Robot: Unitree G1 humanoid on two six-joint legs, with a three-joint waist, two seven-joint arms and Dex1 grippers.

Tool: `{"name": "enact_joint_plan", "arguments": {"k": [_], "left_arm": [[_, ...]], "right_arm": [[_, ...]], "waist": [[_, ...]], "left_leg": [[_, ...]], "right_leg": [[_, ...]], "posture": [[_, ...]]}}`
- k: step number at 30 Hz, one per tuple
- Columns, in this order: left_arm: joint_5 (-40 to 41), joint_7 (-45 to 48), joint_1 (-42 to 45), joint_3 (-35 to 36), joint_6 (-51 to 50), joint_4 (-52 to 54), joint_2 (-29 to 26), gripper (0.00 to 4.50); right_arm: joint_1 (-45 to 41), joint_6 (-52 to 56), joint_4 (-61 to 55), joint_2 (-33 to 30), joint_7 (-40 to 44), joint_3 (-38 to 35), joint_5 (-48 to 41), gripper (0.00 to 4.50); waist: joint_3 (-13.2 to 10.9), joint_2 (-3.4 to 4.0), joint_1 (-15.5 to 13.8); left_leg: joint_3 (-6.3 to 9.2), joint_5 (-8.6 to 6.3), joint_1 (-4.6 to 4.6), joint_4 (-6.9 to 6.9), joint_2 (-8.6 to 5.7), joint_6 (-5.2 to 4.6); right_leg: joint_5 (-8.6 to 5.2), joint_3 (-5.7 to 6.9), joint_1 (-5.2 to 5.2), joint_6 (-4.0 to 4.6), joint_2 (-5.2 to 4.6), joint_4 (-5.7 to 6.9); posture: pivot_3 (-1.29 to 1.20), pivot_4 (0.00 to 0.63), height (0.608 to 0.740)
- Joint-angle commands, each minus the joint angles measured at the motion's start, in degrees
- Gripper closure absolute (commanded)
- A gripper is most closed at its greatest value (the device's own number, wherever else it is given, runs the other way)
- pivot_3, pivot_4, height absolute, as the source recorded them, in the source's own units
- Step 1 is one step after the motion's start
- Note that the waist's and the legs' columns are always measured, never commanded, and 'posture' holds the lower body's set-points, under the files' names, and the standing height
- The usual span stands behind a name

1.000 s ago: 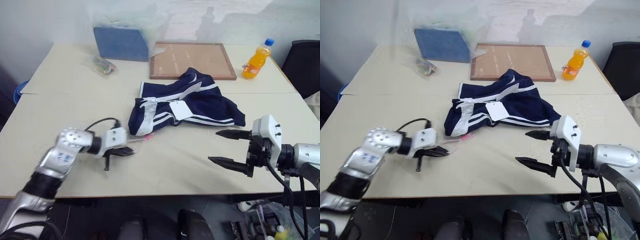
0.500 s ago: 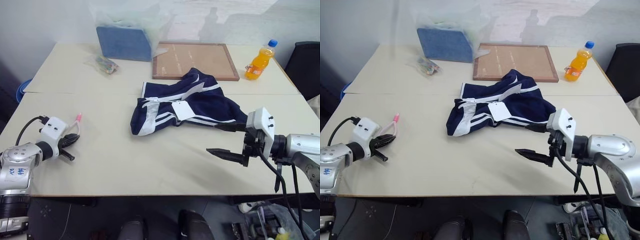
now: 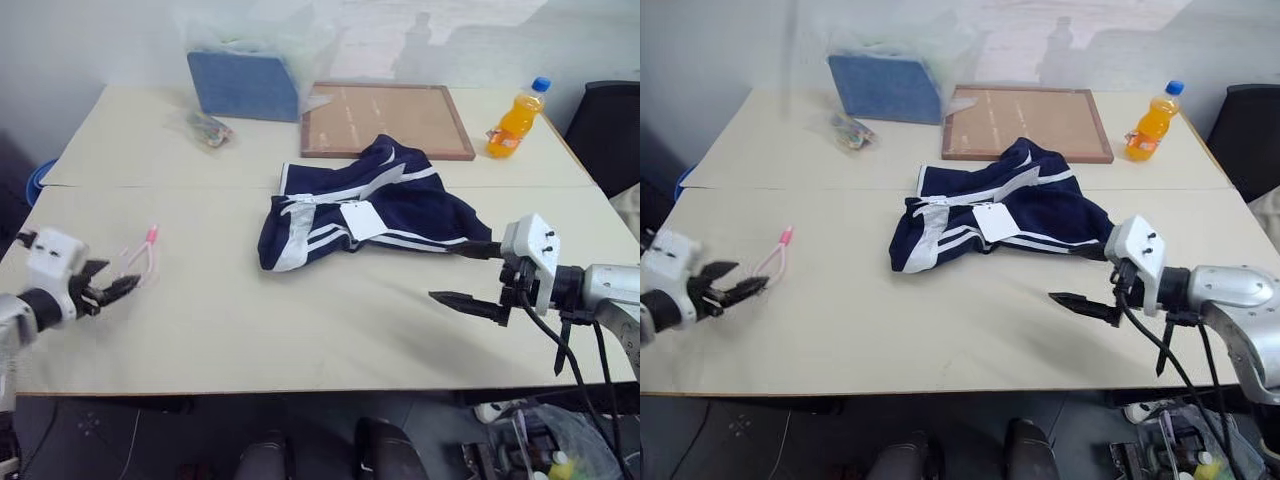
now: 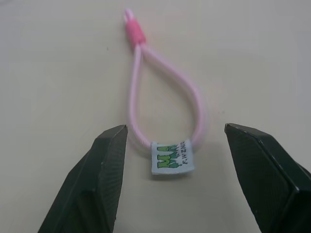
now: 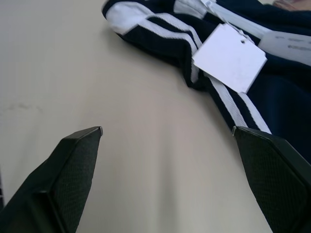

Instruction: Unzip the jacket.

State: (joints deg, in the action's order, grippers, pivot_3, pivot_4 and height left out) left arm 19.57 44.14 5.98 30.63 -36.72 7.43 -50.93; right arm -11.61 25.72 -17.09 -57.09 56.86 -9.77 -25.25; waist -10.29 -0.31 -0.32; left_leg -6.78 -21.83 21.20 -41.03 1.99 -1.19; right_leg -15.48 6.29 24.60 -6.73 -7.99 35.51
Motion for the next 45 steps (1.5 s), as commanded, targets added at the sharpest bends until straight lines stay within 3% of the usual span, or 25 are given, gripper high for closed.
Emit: {"name": "enact_joint_plan", "arguments": {"k": [1,3,5,8,11,15,22,25,32,33,35,41,45], "left_arm": [[11.31,5.95,1.25,-0.82,-3.21,13.26,0.00,1.31],[10.10,6.25,5.06,-10.04,-2.51,17.21,0.34,1.31],[0.50,6.03,12.79,-25.20,2.89,16.30,1.39,1.31],[-10.01,6.81,21.19,-38.94,10.50,10.43,3.27,1.31],[-18.13,6.96,29.36,-48.28,19.42,0.73,8.24,1.31],[-27.40,3.38,37.32,-54.65,27.97,-12.70,14.29,1.31],[-35.43,-0.95,43.80,-57.07,33.50,-25.59,21.01,1.31],[-36.16,-0.71,43.94,-56.50,33.81,-27.13,21.66,2.15],[-36.77,0.22,42.51,-55.29,34.92,-27.19,20.90,4.41],[-36.82,0.45,42.26,-55.03,35.08,-27.04,20.66,4.50],[-36.77,1.05,41.68,-54.44,35.55,-26.83,19.81,4.50],[-38.19,2.01,40.09,-53.99,43.16,-27.21,14.63,4.50],[-26.93,13.05,34.39,-50.81,52.40,-21.31,9.24,4.50]], "right_arm": [[1.06,-10.29,3.21,-1.99,-1.73,1.21,10.10,0.00],[-0.87,-13.45,6.42,-0.29,-4.85,3.27,14.41,0.00],[-4.27,-17.97,11.46,1.87,-9.19,6.72,20.76,0.00],[-8.69,-21.81,17.76,4.21,-12.40,10.66,26.58,0.00],[-13.88,-26.05,25.79,6.64,-15.27,14.91,32.32,0.00],[-21.17,-30.50,36.65,10.84,-18.68,18.57,36.98,0.00],[-33.12,-37.51,55.41,16.99,-24.02,22.56,42.64,0.00],[-35.53,-40.05,60.14,17.45,-23.95,23.24,43.26,0.86],[-35.00,-43.31,60.66,15.89,-21.24,22.30,42.39,3.41],[-34.39,-43.57,59.98,15.35,-20.48,22.14,42.20,3.79],[-32.32,-43.28,57.22,13.84,-18.13,21.51,41.29,4.48],[-15.62,-31.04,33.02,5.80,-1.54,17.18,29.98,4.48],[2.28,-15.98,7.89,-2.36,7.35,8.26,16.70,4.48]], "waist": [[0.01,0.01,-0.36],[0.01,0.01,-0.39],[0.02,0.02,-0.65],[0.03,0.02,-0.31],[0.03,0.02,0.35],[0.02,0.03,1.08],[0.02,0.03,1.92],[0.03,0.03,1.92],[0.02,0.03,1.92],[0.03,0.03,1.91],[0.02,0.03,1.87],[0.03,0.03,1.42],[0.03,0.04,0.56]], "left_leg": [[0.00,0.00,-0.02,0.00,-0.04,-0.03],[-0.03,0.01,-0.07,-0.02,-0.13,-0.07],[-0.11,0.05,-0.12,-0.10,-0.30,-0.09],[-0.29,0.16,-0.09,-0.10,-0.35,0.03],[-0.44,0.18,0.02,0.05,-0.20,0.12],[-0.48,0.18,0.02,0.16,-0.14,0.14],[-0.46,0.20,0.04,0.09,-0.12,0.09],[-0.44,0.21,0.03,0.06,-0.10,0.09],[-0.39,0.23,0.06,0.04,-0.12,0.05],[-0.39,0.23,0.06,0.04,-0.11,0.05],[-0.37,0.23,0.06,0.04,-0.11,0.05],[-0.27,0.23,0.07,0.06,-0.10,0.05],[-0.17,0.22,0.06,0.05,-0.07,0.07]], "right_leg": [[0.00,-0.02,0.00,0.00,-0.10,0.01],[0.03,-0.04,-0.04,-0.05,-0.18,0.02],[0.04,0.00,-0.15,-0.08,-0.15,0.04],[0.09,-0.03,-0.16,-0.08,0.06,0.05],[0.05,0.00,-0.02,0.00,0.30,-0.04],[0.02,0.01,0.03,0.02,0.40,-0.12],[0.04,0.03,0.00,-0.01,0.35,-0.06],[0.04,0.04,-0.02,-0.01,0.33,-0.04],[0.04,0.08,-0.03,-0.01,0.26,-0.01],[0.04,0.08,-0.03,-0.01,0.27,-0.01],[0.04,0.10,-0.04,-0.01,0.26,-0.01],[0.04,0.18,-0.07,-0.01,0.27,-0.05],[0.04,0.19,-0.08,0.00,0.27,-0.08]], "posture": [[0.00,0.150,0.740],[0.00,0.150,0.740],[0.00,0.150,0.740],[0.00,0.150,0.740],[0.00,0.150,0.740],[0.00,0.150,0.740],[0.00,0.150,0.740],[0.00,0.150,0.740],[0.00,0.150,0.740],[0.00,0.150,0.740],[0.00,0.150,0.740],[0.00,0.150,0.740],[0.00,0.150,0.740]]}}
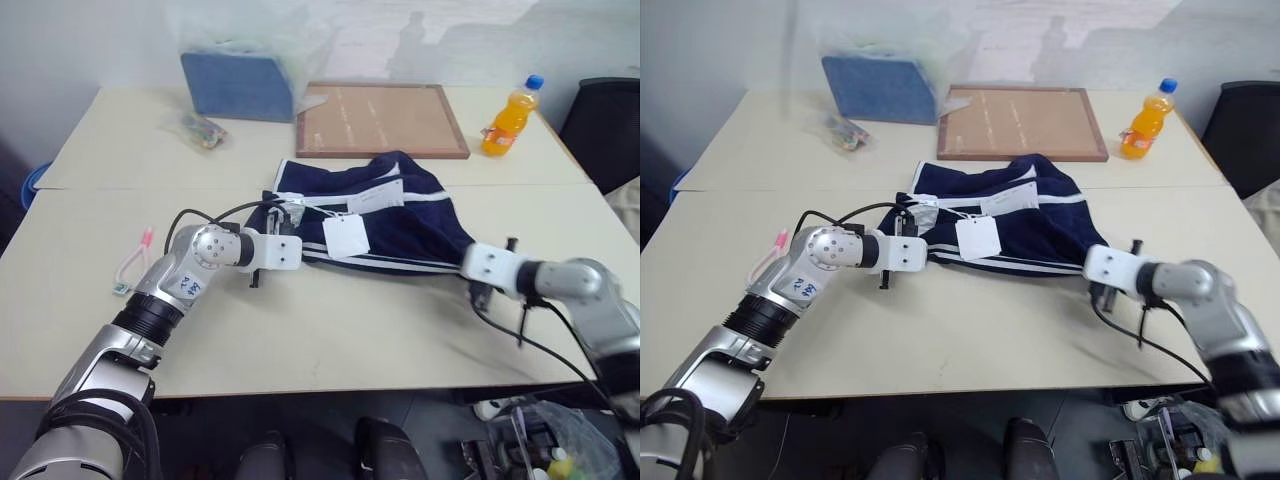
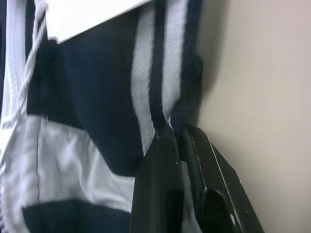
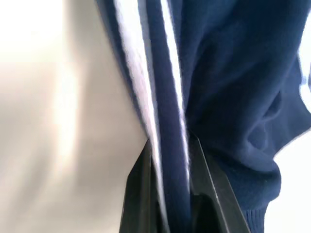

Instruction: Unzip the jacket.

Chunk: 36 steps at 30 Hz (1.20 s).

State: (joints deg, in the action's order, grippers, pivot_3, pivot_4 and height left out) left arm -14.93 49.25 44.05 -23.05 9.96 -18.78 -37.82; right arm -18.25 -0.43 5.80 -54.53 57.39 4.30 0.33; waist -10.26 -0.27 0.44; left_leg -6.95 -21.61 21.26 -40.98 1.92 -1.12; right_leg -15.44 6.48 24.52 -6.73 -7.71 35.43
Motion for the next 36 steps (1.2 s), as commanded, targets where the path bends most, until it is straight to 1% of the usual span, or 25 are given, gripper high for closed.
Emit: {"name": "enact_joint_plan", "arguments": {"k": [1,4,6,8,12,18,19,20,24,28,30,31,32,33,34,36], "left_arm": [[10.43,11.35,-5.56,3.37,6.88,7.27,-5.60,4.50],[16.45,18.70,-11.14,4.62,7.55,13.88,-10.49,4.50],[19.33,21.78,-14.63,5.33,5.10,18.09,-13.09,4.50],[19.66,22.29,-16.77,6.04,3.49,20.41,-14.30,4.50],[19.19,19.53,-18.30,6.91,-2.18,23.01,-12.30,4.50],[18.59,16.61,-20.17,7.80,-8.56,26.10,-9.75,4.50],[18.76,16.28,-20.43,8.18,-9.46,26.30,-9.53,3.95],[19.08,16.69,-20.67,8.24,-10.09,26.43,-9.59,3.74],[20.77,17.43,-21.64,9.06,-12.29,27.04,-9.51,2.53],[24.81,19.59,-23.77,11.79,-14.82,28.58,-11.12,1.27],[29.65,21.81,-24.53,14.93,-18.42,29.68,-12.43,0.65],[32.85,23.43,-24.47,16.75,-21.12,30.25,-13.35,0.35],[35.72,24.75,-24.14,18.26,-23.93,30.63,-14.25,0.01],[38.29,26.04,-23.29,19.55,-26.55,30.75,-15.13,0.00],[40.20,27.27,-22.18,20.50,-28.65,30.65,-15.97,0.00],[42.42,29.08,-20.41,21.37,-31.13,30.49,-16.95,0.00]], "right_arm": [[12.82,13.75,-20.16,-6.34,8.09,-8.44,-11.92,4.48],[23.85,22.09,-32.35,-9.11,10.90,-16.24,-18.55,4.48],[30.47,24.39,-37.76,-9.76,12.58,-20.35,-19.98,4.48],[34.36,25.38,-40.73,-9.09,11.61,-22.42,-19.44,4.48],[35.72,25.11,-41.09,-6.99,6.68,-22.43,-16.21,4.48],[35.42,25.28,-41.13,-5.82,4.10,-22.80,-15.60,4.48],[35.34,25.48,-41.24,-5.73,3.89,-22.97,-15.67,4.50],[35.06,25.55,-41.13,-5.77,3.62,-22.97,-15.55,4.25],[35.98,26.58,-41.87,-6.44,5.10,-24.43,-17.08,3.10],[36.90,28.49,-44.01,-6.47,7.14,-28.15,-20.08,1.70],[35.74,29.86,-45.86,-5.83,8.01,-31.55,-24.06,0.98],[34.63,31.60,-46.94,-5.71,8.67,-33.64,-27.89,0.69],[33.51,33.55,-47.83,-5.85,9.37,-35.68,-31.94,0.29],[32.04,35.77,-48.15,-6.31,10.10,-37.79,-36.33,0.03],[30.35,38.35,-47.88,-7.12,10.34,-39.58,-40.23,0.03],[27.89,41.50,-46.99,-8.26,10.40,-41.10,-44.62,0.03]], "waist": [[0.00,0.02,-0.35],[-0.01,0.00,-0.51],[-0.01,-0.01,-0.61],[-0.01,-0.01,-0.88],[-0.02,-0.04,-1.57],[-0.02,-0.04,-1.91],[-0.02,-0.04,-1.90],[-0.02,-0.04,-1.92],[-0.02,-0.04,-1.89],[-0.02,-0.04,-1.87],[-0.02,-0.04,-1.85],[-0.02,-0.05,-1.84],[-0.02,-0.05,-1.78],[-0.02,-0.05,-1.76],[-0.02,-0.05,-1.78],[-0.02,-0.05,-1.85]], "left_leg": [[0.07,0.00,0.01,0.01,0.01,0.00],[0.21,-0.03,-0.01,-0.05,0.05,0.04],[0.23,-0.05,-0.07,-0.15,0.03,0.00],[0.35,-0.08,-0.15,-0.16,0.03,-0.03],[0.36,-0.13,-0.14,-0.20,-0.03,-0.12],[0.22,-0.13,-0.08,-0.17,-0.07,-0.13],[0.21,-0.13,-0.08,-0.17,-0.07,-0.13],[0.20,-0.13,-0.09,-0.18,-0.06,-0.13],[0.21,-0.13,-0.10,-0.18,-0.06,-0.12],[0.24,-0.13,-0.10,-0.17,-0.05,-0.12],[0.27,-0.13,-0.11,-0.17,-0.03,-0.12],[0.29,-0.13,-0.11,-0.17,-0.03,-0.12],[0.31,-0.13,-0.12,-0.18,0.00,-0.12],[0.33,-0.12,-0.12,-0.18,0.02,-0.11],[0.33,-0.13,-0.13,-0.18,0.02,-0.11],[0.35,-0.13,-0.14,-0.18,0.02,-0.10]], "right_leg": [[0.00,-0.03,0.03,0.00,0.00,0.00],[0.00,-0.04,0.03,0.02,0.02,0.03],[0.00,-0.06,-0.05,0.02,-0.01,0.07],[0.01,-0.09,-0.14,0.03,-0.02,0.06],[0.02,-0.11,-0.16,0.01,-0.05,0.03],[0.02,-0.10,-0.11,0.01,-0.02,-0.02],[0.02,-0.10,-0.11,0.00,-0.02,-0.01],[0.02,-0.10,-0.11,0.00,-0.01,-0.01],[0.02,-0.11,-0.12,0.01,-0.01,0.00],[0.02,-0.12,-0.11,0.01,-0.01,-0.01],[0.02,-0.12,-0.11,0.01,0.00,0.00],[0.02,-0.13,-0.11,0.01,0.00,0.00],[0.02,-0.13,-0.10,0.01,0.02,0.03],[0.02,-0.13,-0.10,0.01,0.03,0.02],[0.02,-0.14,-0.10,0.01,0.03,0.03],[0.02,-0.14,-0.12,0.01,0.03,0.02]], "posture": [[0.00,0.150,0.740],[0.00,0.150,0.740],[0.00,0.150,0.740],[0.00,0.150,0.740],[0.00,0.150,0.740],[0.00,0.150,0.740],[0.00,0.150,0.740],[0.00,0.150,0.740],[0.00,0.150,0.740],[0.00,0.150,0.740],[0.00,0.150,0.740],[0.00,0.150,0.740],[0.00,0.150,0.740],[0.00,0.150,0.740],[0.00,0.150,0.740],[0.00,0.150,0.740]]}}
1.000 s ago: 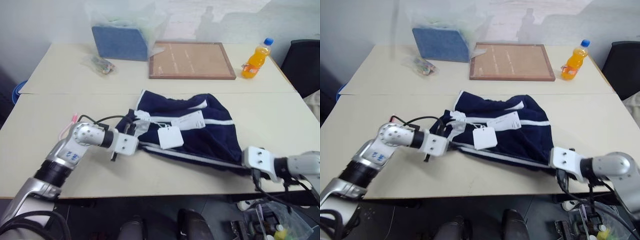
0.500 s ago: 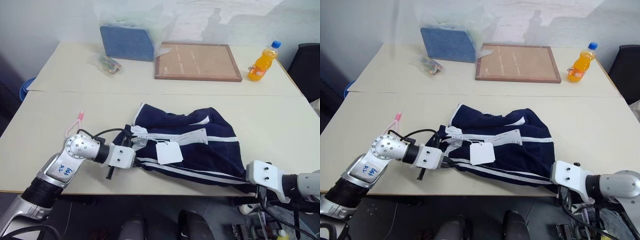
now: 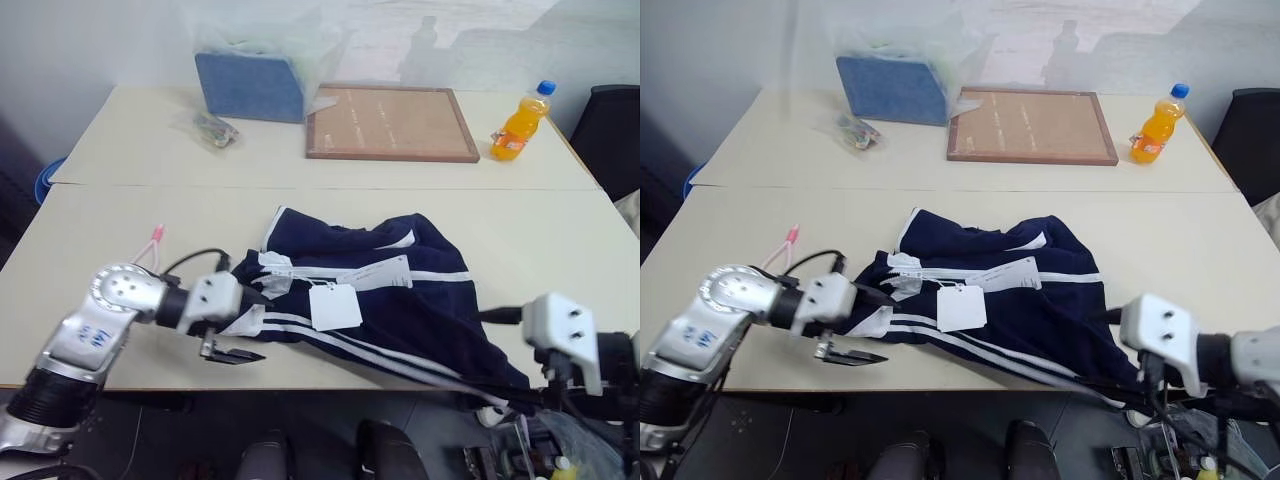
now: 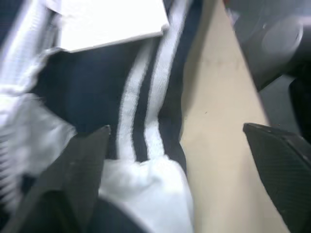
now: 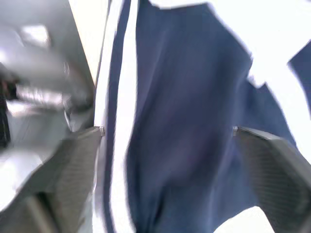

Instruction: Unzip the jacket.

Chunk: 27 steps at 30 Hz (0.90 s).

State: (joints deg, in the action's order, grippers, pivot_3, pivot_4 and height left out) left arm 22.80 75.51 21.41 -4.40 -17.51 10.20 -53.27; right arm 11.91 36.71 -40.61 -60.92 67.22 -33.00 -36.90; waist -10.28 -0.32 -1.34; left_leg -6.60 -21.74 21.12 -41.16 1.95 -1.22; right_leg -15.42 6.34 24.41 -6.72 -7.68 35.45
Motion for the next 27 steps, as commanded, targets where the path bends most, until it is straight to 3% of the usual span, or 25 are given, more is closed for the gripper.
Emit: {"name": "enact_joint_plan", "arguments": {"k": [1,10,13,14,22,25,27], "left_arm": [[5.36,3.40,3.59,2.84,-4.53,1.11,-1.57,0.00],[1.85,3.84,13.83,-1.56,-4.37,-4.68,3.05,0.00],[1.13,3.62,15.16,-2.10,-4.54,-4.89,4.02,0.00],[1.07,3.56,15.36,-2.13,-4.63,-4.80,4.11,0.00],[-0.76,2.61,15.90,-2.75,-3.73,-4.67,4.46,0.00],[-1.54,2.43,16.49,-3.13,-3.22,-5.04,5.05,0.00],[-2.14,2.38,16.92,-3.30,-2.72,-5.51,5.43,0.00]], "right_arm": [[-3.99,5.46,0.47,-2.34,-0.30,-3.02,-8.46,0.03],[-13.16,5.03,10.62,0.01,-8.30,22.99,1.94,0.03],[-14.15,3.94,12.71,1.34,-8.70,26.36,3.95,0.61],[-13.79,3.71,12.17,1.34,-7.78,25.94,3.21,1.03],[-6.16,7.06,3.11,0.43,-2.18,16.25,-7.90,3.53],[0.20,3.47,0.31,-0.14,-1.17,15.07,-3.59,4.44],[4.44,-0.49,-0.09,-0.65,-1.31,15.26,1.90,4.48]], "waist": [[0.00,0.00,-0.15],[0.02,-0.05,0.01],[0.00,-0.06,0.03],[0.00,-0.06,0.01],[0.00,-0.07,-0.35],[-0.01,-0.09,-0.43],[0.00,-0.10,-0.29]], "left_leg": [[0.00,0.00,0.02,0.00,-0.03,-0.01],[-0.32,0.00,0.08,0.07,-0.10,0.00],[-0.50,0.00,0.15,0.03,-0.10,0.01],[-0.51,0.00,0.15,0.04,-0.10,0.01],[-0.43,0.01,0.14,0.00,-0.09,0.02],[-0.39,0.01,0.16,0.01,-0.09,0.02],[-0.40,0.01,0.16,0.00,-0.10,0.02]], "right_leg": [[0.00,0.00,0.00,0.00,-0.02,0.00],[0.00,0.01,0.06,0.00,0.01,-0.03],[0.00,0.07,0.07,0.00,0.02,-0.05],[0.00,0.06,0.09,0.00,0.02,-0.04],[0.00,0.07,0.05,0.00,0.01,-0.04],[0.00,0.12,0.02,0.00,0.01,-0.08],[0.00,0.12,0.01,-0.01,0.01,-0.08]], "posture": [[0.00,0.150,0.740],[0.00,0.150,0.740],[0.00,0.150,0.740],[0.00,0.150,0.740],[0.00,0.150,0.740],[0.00,0.150,0.740],[0.00,0.150,0.740]]}}
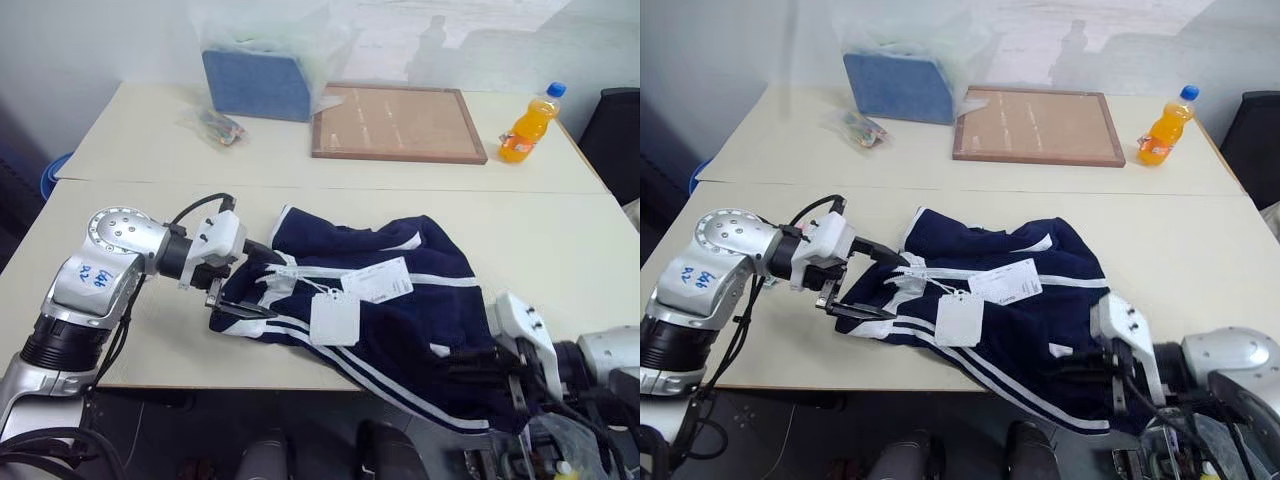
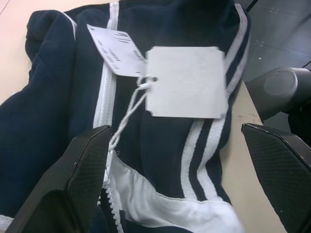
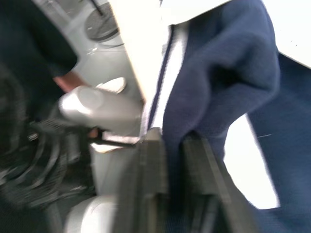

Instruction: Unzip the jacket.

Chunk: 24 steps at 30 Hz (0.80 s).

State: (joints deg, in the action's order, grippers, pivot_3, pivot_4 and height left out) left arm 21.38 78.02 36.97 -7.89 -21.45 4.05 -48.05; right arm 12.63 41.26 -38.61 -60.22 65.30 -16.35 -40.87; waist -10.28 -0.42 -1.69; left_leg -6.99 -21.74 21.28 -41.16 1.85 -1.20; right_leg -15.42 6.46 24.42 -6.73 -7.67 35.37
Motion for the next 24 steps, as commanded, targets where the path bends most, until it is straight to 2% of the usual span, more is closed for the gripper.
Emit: {"name": "enact_joint_plan", "arguments": {"k": [1,5,11,14,21,24], "left_arm": [[-0.97,-0.08,1.47,0.15,1.47,0.45,0.34,0.00],[-1.88,0.27,1.89,-0.07,2.42,-0.37,0.83,0.00],[-5.08,0.29,2.51,-1.76,6.44,-3.09,2.43,0.00],[-6.68,0.43,3.23,-2.57,8.88,-4.95,3.27,0.00],[-8.87,1.25,3.76,-3.49,13.36,-8.32,3.95,0.00],[-9.83,1.71,4.15,-4.00,15.46,-9.94,4.63,0.00]], "right_arm": [[5.72,-6.96,-2.16,-1.59,0.83,-1.47,8.22,4.48],[13.61,-15.51,-1.67,-1.50,1.62,-2.22,17.20,4.48],[15.95,-22.43,0.33,0.55,-2.51,1.72,26.24,4.48],[15.12,-22.29,0.70,1.55,-4.10,1.90,26.82,3.87],[15.16,-21.70,-1.49,0.58,-1.97,-2.57,25.72,1.65],[13.15,-20.92,-4.41,0.34,0.27,-8.35,21.63,0.71]], "waist": [[0.00,0.00,0.07],[0.00,0.00,0.14],[0.01,-0.01,0.23],[0.01,-0.02,0.19],[0.01,-0.02,0.18],[0.01,-0.02,0.19]], "left_leg": [[0.00,0.00,-0.01,-0.02,0.00,0.00],[-0.01,0.00,-0.04,0.00,0.00,0.00],[-0.02,0.01,-0.10,-0.04,0.00,0.01],[-0.03,0.01,-0.07,-0.04,0.00,0.02],[-0.02,0.01,-0.06,-0.04,0.00,0.02],[-0.02,0.01,-0.06,-0.06,0.00,0.02]], "right_leg": [[0.00,-0.02,0.00,-0.01,0.00,0.01],[0.00,-0.03,0.00,-0.01,0.01,0.04],[0.00,-0.05,-0.04,-0.01,0.01,0.06],[0.00,-0.03,-0.03,-0.01,0.02,0.04],[0.00,-0.02,-0.04,-0.01,0.02,0.04],[0.00,-0.02,-0.04,-0.01,0.02,0.05]], "posture": [[0.00,0.150,0.740],[0.00,0.150,0.740],[0.00,0.150,0.740],[0.00,0.150,0.740],[0.00,0.150,0.740],[0.00,0.150,0.740]]}}
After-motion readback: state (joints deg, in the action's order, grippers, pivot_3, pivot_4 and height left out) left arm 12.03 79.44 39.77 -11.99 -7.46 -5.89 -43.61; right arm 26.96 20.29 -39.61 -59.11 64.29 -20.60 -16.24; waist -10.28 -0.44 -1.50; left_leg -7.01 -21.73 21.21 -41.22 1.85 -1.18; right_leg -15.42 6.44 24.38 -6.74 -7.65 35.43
